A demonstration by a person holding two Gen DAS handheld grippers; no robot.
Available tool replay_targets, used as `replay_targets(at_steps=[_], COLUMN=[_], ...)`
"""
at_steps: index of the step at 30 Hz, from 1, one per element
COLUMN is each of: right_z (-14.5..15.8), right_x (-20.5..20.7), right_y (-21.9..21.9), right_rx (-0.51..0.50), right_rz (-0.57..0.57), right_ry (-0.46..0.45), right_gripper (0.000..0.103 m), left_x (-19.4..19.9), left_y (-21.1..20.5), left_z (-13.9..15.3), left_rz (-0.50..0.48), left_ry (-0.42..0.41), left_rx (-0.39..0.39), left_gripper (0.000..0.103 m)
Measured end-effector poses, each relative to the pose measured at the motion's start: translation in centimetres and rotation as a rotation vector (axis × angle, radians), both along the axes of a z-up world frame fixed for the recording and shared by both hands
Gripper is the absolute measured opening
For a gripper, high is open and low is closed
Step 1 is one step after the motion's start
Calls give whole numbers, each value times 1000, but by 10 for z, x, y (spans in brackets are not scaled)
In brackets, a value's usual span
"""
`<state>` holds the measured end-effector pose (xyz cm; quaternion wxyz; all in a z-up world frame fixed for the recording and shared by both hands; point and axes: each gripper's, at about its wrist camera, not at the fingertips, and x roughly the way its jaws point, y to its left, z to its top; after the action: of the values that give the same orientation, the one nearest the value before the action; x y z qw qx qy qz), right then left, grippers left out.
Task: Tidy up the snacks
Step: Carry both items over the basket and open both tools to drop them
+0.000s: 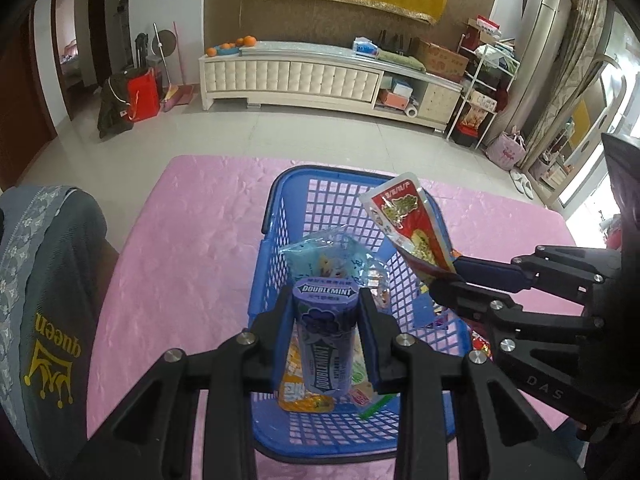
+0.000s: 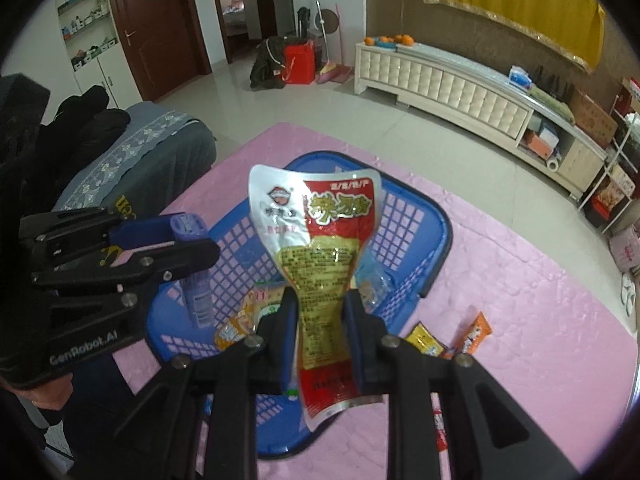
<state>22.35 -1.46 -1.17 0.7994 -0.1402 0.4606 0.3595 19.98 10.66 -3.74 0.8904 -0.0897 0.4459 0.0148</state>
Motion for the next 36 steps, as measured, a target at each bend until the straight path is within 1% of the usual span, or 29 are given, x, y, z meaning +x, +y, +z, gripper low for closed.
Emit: replay_targets(at_steps=[7, 13, 19, 21, 22, 23, 24, 26, 29, 32, 36], right_z=[-18, -29, -33, -32, -31, -31, -30, -28, -21, -14, -7], right_x=[13, 24, 27, 27, 27, 28, 27, 26, 22, 18, 14], right_y=[14, 24, 27, 26, 26, 26, 25, 22, 13, -1, -24], right_rx=[-35, -73, -95, -84, -76, -72, -73, -73, -66, -63, -61], right_rz=[-20, -40, -44, -45, -38, -35, -35, -42, -55, -73, -105], right_ry=[51, 69, 76, 83, 84, 84, 80, 70, 56, 45, 35], right_gripper=[28, 29, 30, 37, 47, 55, 58, 68, 77, 80, 81], left_x=[16, 33, 38, 37, 36, 36, 34, 30, 21, 13, 1], left_y=[8, 13, 19, 19, 19, 19, 18, 16, 12, 5, -11], left_z=[-14, -23, -27, -25, -24, -23, -20, -14, -4, 5, 14], left_rz=[-18, -41, -33, -32, -31, -32, -33, -40, -51, -71, -116], left_ry=[25, 41, 48, 45, 44, 41, 35, 15, -11, -30, -48], left_rx=[-2, -3, -19, -20, -24, -26, -22, -2, 31, 48, 86], left_gripper=[28, 29, 29, 38, 47, 53, 56, 64, 69, 73, 73])
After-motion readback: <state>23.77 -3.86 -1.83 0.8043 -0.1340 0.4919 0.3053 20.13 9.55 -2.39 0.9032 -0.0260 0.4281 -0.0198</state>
